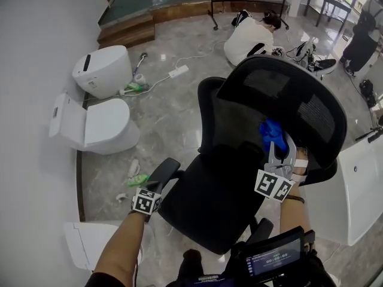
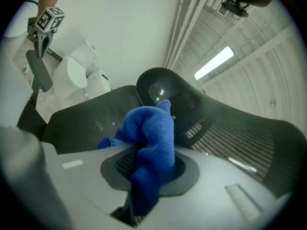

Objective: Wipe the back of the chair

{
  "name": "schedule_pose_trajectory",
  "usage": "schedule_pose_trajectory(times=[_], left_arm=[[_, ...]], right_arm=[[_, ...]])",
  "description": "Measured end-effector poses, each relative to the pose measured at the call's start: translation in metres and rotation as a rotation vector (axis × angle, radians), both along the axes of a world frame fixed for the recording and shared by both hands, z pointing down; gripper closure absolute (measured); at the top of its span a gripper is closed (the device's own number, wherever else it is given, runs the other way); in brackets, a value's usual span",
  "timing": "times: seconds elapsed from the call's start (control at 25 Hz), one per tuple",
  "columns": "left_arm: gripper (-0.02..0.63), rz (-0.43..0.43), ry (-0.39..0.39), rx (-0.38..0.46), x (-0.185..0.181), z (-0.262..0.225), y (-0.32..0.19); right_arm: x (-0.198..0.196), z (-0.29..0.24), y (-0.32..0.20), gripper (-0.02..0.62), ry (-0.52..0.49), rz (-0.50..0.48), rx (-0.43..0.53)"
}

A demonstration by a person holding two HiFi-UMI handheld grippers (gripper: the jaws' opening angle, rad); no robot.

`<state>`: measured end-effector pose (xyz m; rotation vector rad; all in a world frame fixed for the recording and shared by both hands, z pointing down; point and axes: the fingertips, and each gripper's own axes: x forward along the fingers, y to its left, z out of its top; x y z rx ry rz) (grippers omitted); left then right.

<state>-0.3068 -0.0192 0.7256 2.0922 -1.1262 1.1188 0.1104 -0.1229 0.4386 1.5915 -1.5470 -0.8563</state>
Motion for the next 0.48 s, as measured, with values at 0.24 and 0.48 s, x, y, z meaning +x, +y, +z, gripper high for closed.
schedule_pose_trajectory(times=[0.24, 0.48], left_arm=[[0.604, 0.018, 0.01, -0.019, 0.015, -0.001, 0.013], [0.604, -0.015, 0.016, -0.061, 0.011, 0.006, 0.042]], right_arm=[[-0.011, -0.005, -0.022, 0.515, -0.021, -0.059, -0.025], [-0.012, -0.009, -0.053, 0.514, -0.034, -0.053, -0.05]])
